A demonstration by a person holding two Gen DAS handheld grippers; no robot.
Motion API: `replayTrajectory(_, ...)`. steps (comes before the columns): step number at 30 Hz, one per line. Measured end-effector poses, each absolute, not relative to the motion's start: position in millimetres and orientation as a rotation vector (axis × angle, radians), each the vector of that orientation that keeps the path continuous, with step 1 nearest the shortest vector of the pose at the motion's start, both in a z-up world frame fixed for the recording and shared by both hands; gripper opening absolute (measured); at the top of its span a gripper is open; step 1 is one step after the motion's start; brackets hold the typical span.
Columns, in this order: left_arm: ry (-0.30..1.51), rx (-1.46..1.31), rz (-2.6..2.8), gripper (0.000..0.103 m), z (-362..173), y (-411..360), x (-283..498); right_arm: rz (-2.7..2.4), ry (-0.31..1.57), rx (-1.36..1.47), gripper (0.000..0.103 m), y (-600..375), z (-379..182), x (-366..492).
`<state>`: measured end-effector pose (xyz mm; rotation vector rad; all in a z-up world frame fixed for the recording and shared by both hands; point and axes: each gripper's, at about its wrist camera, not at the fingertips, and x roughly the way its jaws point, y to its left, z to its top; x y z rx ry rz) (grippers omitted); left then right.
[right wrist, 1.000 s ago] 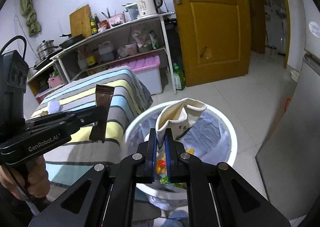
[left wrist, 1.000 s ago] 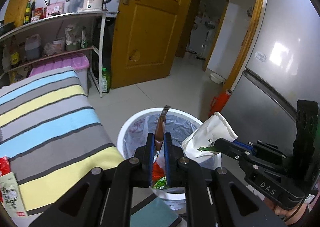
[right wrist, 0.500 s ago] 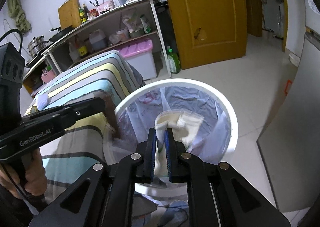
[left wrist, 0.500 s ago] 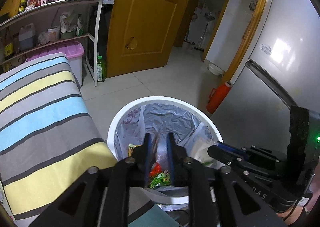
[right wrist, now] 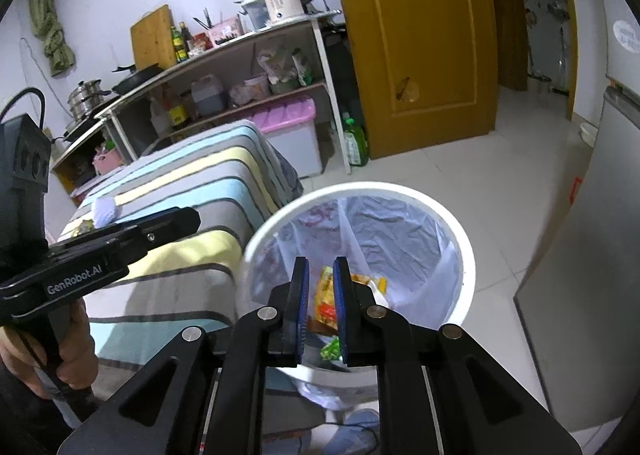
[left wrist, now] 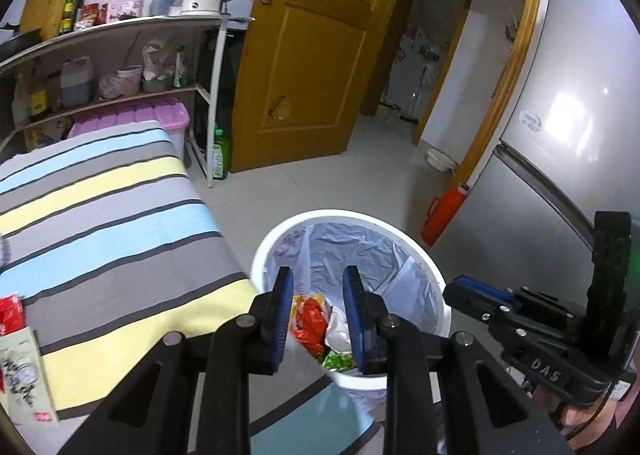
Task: Collect trash
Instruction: 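Move both open grippers back toward the red wrapper and green-white packet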
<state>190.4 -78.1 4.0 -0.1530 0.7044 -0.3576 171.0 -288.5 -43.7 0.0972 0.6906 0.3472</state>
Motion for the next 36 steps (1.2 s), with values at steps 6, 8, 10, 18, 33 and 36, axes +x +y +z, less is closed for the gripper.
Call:
replayTrajectory(6, 0.671, -0.164, -0.302, 0.027, 13.4, -51.9, 169.8, 0.393, 0.660, 0.089, 0.025, -270.0, -31.0, 156.7)
replayTrajectory(8, 0.662, -0.168, -0.283, 0.027, 16.3, -44.2, 163.1, 0.411, 0.656, 0.084, 0.026, -262.6, -28.9, 152.2)
replayTrajectory(10, 0.651, -0.166, -0.264, 0.027, 18.1, -37.7, 156.9, 0.430, 0.654, 0.081, 0.026, -255.5, -27.6, 148.5)
replayTrajectory(18, 0.623, -0.179, -0.195, 0.027, 22.1, -5.0, 134.8, 0.499, 0.645, 0.072, 0.039, -228.8, -22.8, 138.8)
replayTrajectory(33, 0.584, -0.204, -0.033, 0.027, 19.2, 69.7, 100.5, 0.611, 0.653, 0.022, 0.049, -169.7, -20.5, 132.6)
replayTrajectory(36, 0.588, -0.212, 0.005, 0.027, 14.0, 87.6, 95.4, 0.629, 0.655, 0.010, 0.049, -159.4, -21.8, 131.1)
